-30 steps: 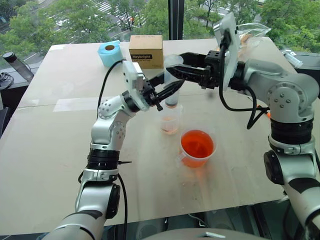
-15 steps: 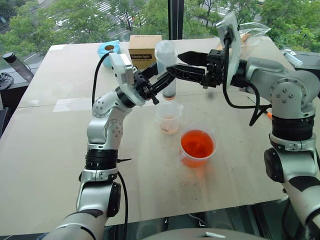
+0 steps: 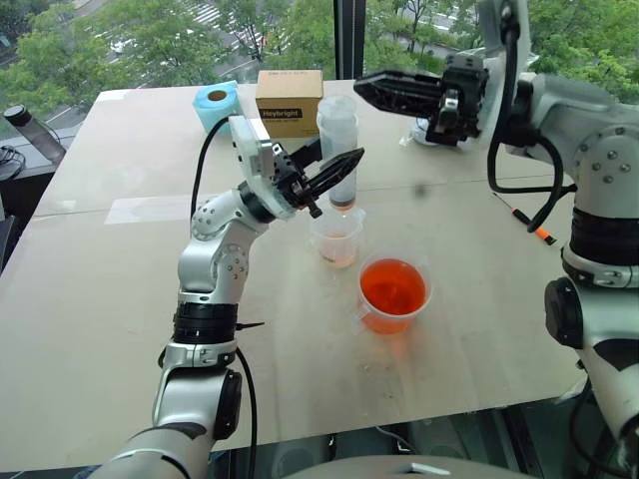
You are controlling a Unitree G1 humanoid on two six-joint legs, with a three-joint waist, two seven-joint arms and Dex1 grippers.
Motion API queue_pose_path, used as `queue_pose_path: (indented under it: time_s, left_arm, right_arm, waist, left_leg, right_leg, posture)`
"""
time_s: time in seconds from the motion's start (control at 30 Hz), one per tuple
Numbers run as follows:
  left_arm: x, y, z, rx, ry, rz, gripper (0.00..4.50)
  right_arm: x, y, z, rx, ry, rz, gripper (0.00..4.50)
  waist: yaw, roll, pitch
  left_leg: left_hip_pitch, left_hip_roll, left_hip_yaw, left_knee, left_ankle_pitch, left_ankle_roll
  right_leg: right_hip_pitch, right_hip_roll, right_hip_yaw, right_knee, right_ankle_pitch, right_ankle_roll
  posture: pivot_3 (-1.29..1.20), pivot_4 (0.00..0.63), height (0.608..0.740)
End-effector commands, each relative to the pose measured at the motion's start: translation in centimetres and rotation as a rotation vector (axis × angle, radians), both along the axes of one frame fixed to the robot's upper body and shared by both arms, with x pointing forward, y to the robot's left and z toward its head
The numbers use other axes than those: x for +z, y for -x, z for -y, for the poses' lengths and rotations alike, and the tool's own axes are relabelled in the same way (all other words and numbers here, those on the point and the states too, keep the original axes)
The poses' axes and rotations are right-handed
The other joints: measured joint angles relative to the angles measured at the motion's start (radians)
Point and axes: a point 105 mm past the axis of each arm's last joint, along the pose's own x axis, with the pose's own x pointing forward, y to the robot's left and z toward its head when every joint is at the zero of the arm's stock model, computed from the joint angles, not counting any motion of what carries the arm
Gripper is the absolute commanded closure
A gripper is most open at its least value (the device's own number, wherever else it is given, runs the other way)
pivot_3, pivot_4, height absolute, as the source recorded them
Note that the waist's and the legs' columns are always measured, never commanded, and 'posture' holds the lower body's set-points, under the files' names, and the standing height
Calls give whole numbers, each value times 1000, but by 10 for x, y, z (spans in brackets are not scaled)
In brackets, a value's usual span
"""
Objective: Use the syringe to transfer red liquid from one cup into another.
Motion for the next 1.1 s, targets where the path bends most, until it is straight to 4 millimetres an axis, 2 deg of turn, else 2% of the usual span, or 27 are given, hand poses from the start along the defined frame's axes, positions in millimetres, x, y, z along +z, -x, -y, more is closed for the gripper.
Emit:
queue_pose_path:
  time_s: [0.03,0.27,0.6,0.73,0.87,0.93,1.03,1.1]
  left_arm:
    - [8,8,3,-22,6,44,3046]
    - [9,7,3,-25,9,51,3046]
    - [15,6,-1,-9,22,67,3046]
    - [15,7,-2,-6,21,68,3046]
    - [11,7,-2,-4,15,57,3046]
    - [10,8,-2,-3,14,56,3046]
    - [10,8,-2,-1,15,55,3046]
    - [11,8,-3,2,14,55,3046]
  right_arm:
    - [12,5,-9,-5,12,75,4463]
    - [-26,-2,-12,-28,204,29,4463]
    - [-43,-6,-15,-28,243,-34,4463]
    - [-43,-6,-15,-28,236,-40,4463]
    - [-14,-6,-14,-6,72,-10,4463]
    - [-8,-7,-12,3,40,-21,4463]
    - [-1,-7,-6,20,-10,-31,3616]
    - [3,-9,-1,6,-41,-23,2541]
  waist:
    - [0,0,0]
    - [3,0,0]
    - [1,0,0]
    - [1,0,0]
    - [0,0,0]
    - [0,0,0]
    - [3,0,0]
    - [2,0,0]
  left_leg:
    - [0,0,0,0,0,0]
    - [0,0,0,0,0,0]
    - [0,0,0,0,0,0]
    - [0,0,0,0,0,0]
    - [0,0,0,0,0,0]
    - [0,0,0,0,0,0]
    - [0,0,0,0,0,0]
    - [0,-1,0,0,0,0]
  right_leg:
    - [0,0,0,0,0,0]
    - [0,1,-1,0,0,0]
    - [0,-2,0,0,0,0]
    - [0,-2,-1,0,0,0]
    - [0,-2,-1,0,0,0]
    - [0,-2,-1,0,0,0]
    - [0,-2,-1,0,0,0]
    - [0,-2,-1,0,0,0]
  posture:
    - [0,150,740]
    - [0,150,740]
    - [0,150,740]
    - [0,150,740]
    - [0,150,740]
    - [0,150,740]
    - [0,150,740]
    - [0,150,740]
